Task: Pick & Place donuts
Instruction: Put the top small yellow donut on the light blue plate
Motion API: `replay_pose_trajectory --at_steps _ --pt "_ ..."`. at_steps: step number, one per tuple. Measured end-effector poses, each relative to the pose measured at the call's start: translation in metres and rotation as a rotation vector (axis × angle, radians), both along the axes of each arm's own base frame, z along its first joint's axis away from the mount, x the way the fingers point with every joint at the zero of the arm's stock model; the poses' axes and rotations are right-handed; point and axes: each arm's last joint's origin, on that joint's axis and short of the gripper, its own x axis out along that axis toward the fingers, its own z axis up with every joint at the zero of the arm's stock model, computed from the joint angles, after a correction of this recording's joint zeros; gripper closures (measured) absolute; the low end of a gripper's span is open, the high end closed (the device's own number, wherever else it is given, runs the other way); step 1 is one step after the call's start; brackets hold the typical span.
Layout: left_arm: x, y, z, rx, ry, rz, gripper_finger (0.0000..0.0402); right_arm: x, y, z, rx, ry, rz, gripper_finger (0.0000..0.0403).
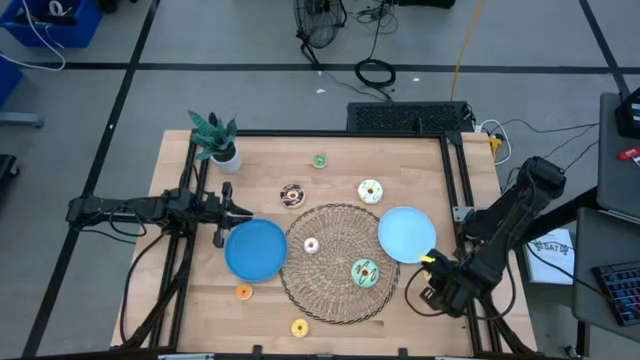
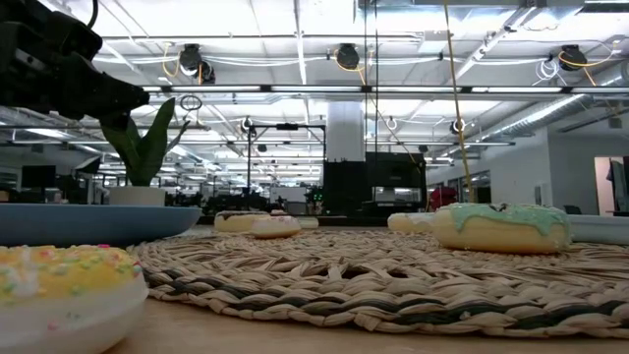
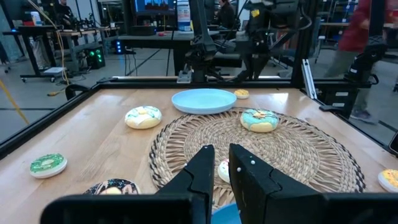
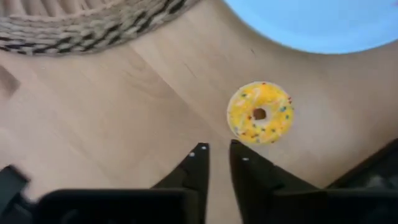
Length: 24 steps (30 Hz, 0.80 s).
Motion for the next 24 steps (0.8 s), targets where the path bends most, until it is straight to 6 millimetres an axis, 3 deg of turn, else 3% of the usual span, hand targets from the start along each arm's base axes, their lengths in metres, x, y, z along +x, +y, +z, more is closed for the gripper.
replay_pose_trajectory --at_steps 6,10,16,24 --pt "0.000 0.000 0.000 0.000 0.000 0.000 0.0350 -0.007 -0.009 -0.019 -0.035 0.055 -0.001 0.0230" --pt "0.000 0.000 0.000 0.000 0.000 0.000 0.0350 -0.009 -0.012 -0.024 -0.041 0.066 -0.011 0.0192" --pt "0.000 0.000 0.000 0.000 0.000 0.000 0.0350 -0.011 -0.014 -0.040 -0.012 0.043 -0.003 0.0168" --pt "0.000 0.000 0.000 0.000 0.000 0.000 0.0350 -0.018 -0.023 -0.059 -0.010 0.046 -0.055 0.0168"
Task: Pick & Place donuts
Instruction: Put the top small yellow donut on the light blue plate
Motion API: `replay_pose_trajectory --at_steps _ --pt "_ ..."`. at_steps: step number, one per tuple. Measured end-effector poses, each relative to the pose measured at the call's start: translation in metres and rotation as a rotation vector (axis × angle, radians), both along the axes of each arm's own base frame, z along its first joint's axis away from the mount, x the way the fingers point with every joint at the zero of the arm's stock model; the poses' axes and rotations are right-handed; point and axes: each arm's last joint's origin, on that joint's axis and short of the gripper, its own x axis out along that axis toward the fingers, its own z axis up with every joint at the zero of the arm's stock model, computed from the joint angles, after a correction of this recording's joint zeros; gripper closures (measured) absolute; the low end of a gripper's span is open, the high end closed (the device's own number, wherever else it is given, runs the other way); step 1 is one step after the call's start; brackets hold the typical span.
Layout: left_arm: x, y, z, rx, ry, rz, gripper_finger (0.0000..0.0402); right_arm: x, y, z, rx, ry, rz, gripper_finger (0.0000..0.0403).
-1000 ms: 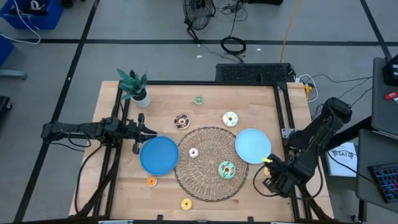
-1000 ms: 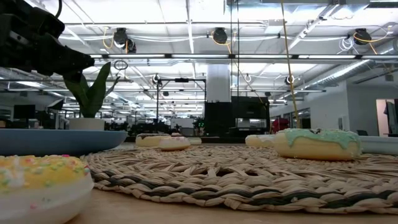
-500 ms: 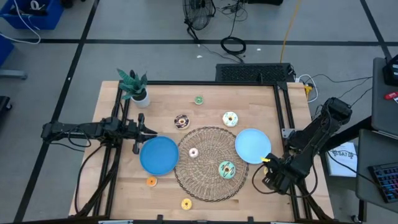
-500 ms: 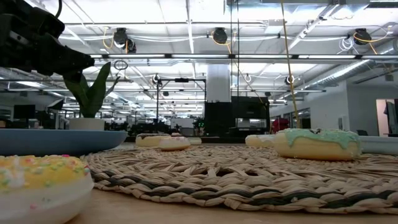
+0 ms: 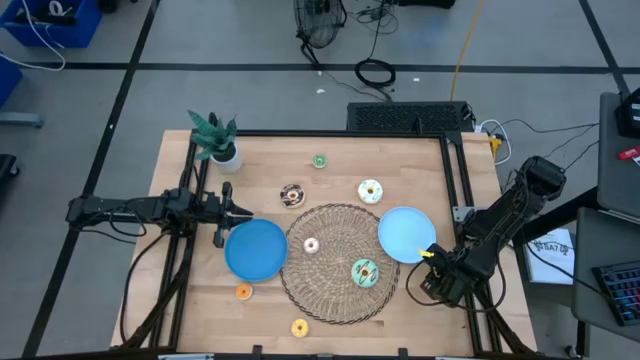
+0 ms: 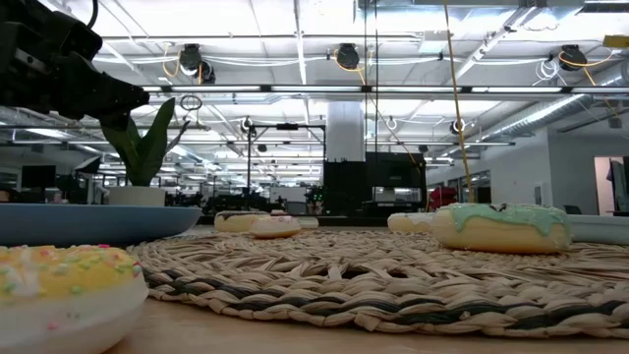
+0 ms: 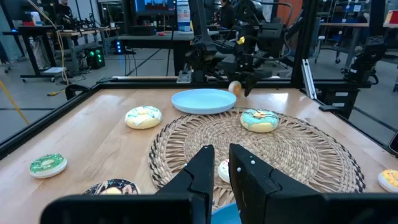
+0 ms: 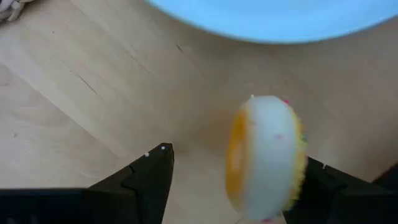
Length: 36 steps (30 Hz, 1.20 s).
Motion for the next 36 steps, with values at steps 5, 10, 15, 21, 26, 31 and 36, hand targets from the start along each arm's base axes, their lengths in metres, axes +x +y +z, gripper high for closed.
replay_pose_trajectory --at_steps 5,10,15,21,26,31,36 --pt "0.000 0.000 0.000 0.000 0.000 0.000 0.0350 0.000 0.000 0.000 0.015 -0.009 0.001 0.0171" --pt "0.000 0.000 0.000 0.000 0.000 0.000 0.0350 0.000 0.000 0.007 0.075 -0.031 -0.029 0.0173" --pt "0.000 0.000 0.000 0.000 0.000 0.000 0.0350 -0.002 -0.001 0.016 0.141 -0.040 -0.046 0.0176" --pt "0.000 0.000 0.000 0.000 0.000 0.000 0.0350 -0.001 -0.003 0.017 0.103 -0.108 -0.054 0.0177" --pt "0.000 0.000 0.000 0.000 0.000 0.000 0.0350 0.000 -0.005 0.016 0.090 -0.105 -0.060 0.0177" --pt "0.000 0.000 0.000 0.000 0.000 0.000 0.0350 0.001 -0.007 0.003 0.123 -0.152 -0.073 0.0175" --pt "0.000 0.000 0.000 0.000 0.000 0.000 0.0350 -0.001 -0.012 -0.005 0.126 -0.157 -0.084 0.0177"
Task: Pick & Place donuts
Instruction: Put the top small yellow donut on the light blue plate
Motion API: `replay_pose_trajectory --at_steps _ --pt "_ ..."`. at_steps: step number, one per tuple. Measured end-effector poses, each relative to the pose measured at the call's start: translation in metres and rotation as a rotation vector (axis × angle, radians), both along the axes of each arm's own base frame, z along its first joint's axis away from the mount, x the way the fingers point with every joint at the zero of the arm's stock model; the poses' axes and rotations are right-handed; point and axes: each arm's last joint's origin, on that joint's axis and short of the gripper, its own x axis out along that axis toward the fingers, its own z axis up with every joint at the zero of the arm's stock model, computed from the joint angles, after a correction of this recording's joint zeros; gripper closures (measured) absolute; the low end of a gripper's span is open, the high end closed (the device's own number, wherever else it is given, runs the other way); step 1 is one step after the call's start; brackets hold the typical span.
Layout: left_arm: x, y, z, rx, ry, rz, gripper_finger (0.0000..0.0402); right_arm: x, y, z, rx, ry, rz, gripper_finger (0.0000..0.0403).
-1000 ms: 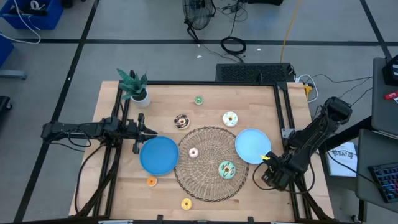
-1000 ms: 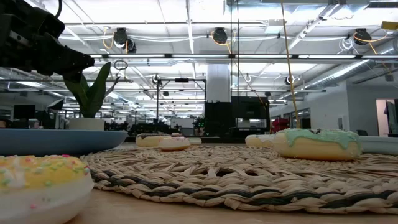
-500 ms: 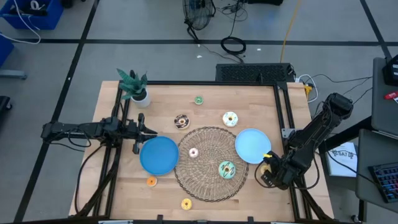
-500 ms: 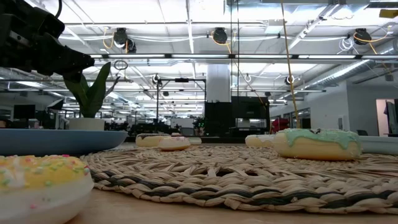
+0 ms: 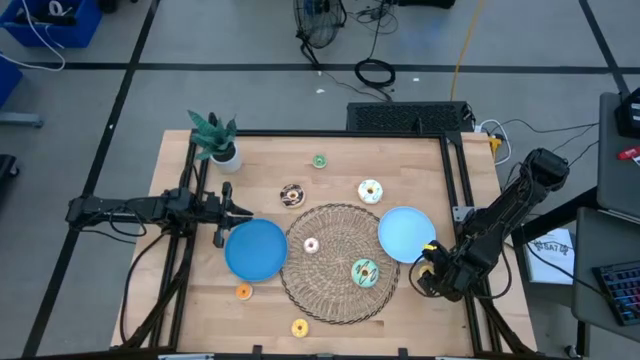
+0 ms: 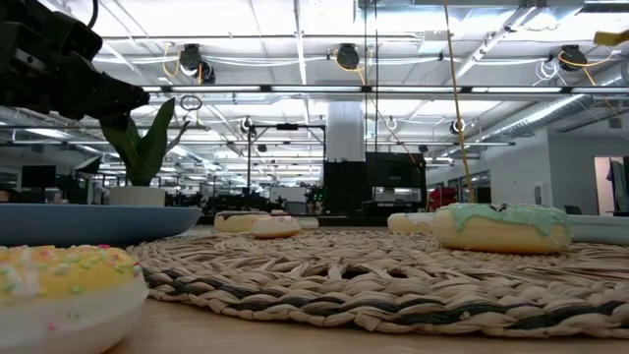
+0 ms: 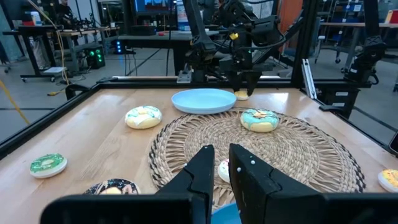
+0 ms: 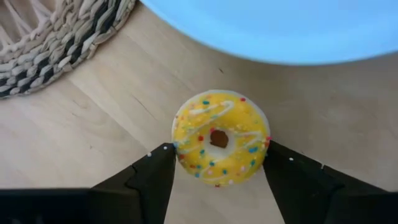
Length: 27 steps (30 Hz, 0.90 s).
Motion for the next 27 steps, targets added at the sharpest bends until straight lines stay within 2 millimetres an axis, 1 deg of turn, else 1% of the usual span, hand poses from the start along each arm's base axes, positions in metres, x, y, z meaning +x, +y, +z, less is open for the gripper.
replay_pose_trajectory --at_steps 6,12,15,19,21,27 --pt "0.000 0.000 0.000 0.000 -0.002 0.000 0.0350 -0.001 -0.001 0.000 -0.004 0.011 -0.023 0.0195" --pt "0.000 0.000 0.000 0.000 -0.002 0.001 0.0350 -0.001 -0.002 0.000 -0.003 0.015 -0.024 0.0227" --pt "0.000 0.000 0.000 0.000 -0.002 0.000 0.0350 -0.001 -0.001 0.003 0.008 0.009 -0.022 0.0243" --pt "0.000 0.000 0.000 0.000 -0.002 0.001 0.0350 0.001 0.001 0.010 0.052 -0.021 -0.019 0.0258" --pt "0.000 0.000 0.000 0.000 -0.001 0.000 0.0350 0.003 0.005 0.018 0.110 -0.069 -0.015 0.0263" --pt "0.000 0.000 0.000 0.000 -0.001 0.000 0.0350 0.008 0.009 0.033 0.229 -0.198 0.036 0.0269"
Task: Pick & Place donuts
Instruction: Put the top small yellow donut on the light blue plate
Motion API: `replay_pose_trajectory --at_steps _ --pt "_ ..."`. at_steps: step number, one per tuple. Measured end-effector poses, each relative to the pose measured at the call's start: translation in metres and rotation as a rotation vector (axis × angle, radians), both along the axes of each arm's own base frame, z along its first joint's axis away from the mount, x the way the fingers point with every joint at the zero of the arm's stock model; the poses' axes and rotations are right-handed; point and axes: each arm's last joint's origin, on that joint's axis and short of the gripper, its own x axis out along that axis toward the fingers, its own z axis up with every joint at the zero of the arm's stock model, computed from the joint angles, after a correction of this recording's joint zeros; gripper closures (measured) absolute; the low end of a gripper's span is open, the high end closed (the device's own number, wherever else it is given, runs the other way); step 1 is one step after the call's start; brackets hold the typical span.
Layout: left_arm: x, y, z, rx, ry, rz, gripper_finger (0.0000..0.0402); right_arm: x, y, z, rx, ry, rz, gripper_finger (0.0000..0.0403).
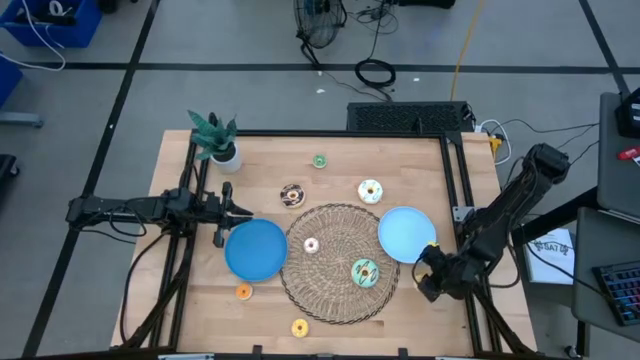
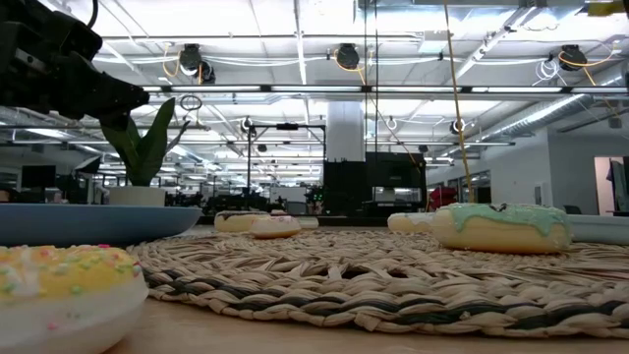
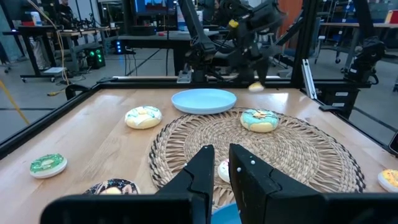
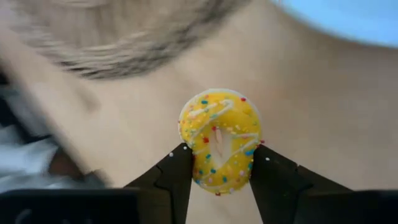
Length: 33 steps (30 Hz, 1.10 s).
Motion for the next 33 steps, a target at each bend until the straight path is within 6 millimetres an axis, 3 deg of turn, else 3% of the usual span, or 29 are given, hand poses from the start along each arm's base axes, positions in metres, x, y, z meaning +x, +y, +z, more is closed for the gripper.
replay_pose_trajectory --at_steps 7,15,20,26,33 --pt "0.000 0.000 0.000 0.000 -0.001 0.000 0.0350 0.005 -0.008 0.013 -0.092 -0.218 -0.022 0.0269" --pt "0.000 0.000 0.000 0.000 -0.001 0.000 0.0350 0.021 -0.034 0.025 -0.361 -0.416 -0.024 0.0269" --pt "0.000 0.000 0.000 0.000 -0.002 0.000 0.0350 0.036 -0.057 0.027 -0.490 -0.412 0.004 0.0269" --pt "0.000 0.000 0.000 0.000 -0.001 0.000 0.0350 0.055 -0.089 0.029 -0.426 -0.369 -0.014 0.0269" --pt "0.000 0.000 0.000 0.000 -0.001 0.000 0.0350 0.059 -0.118 0.027 -0.482 -0.256 -0.002 0.0269"
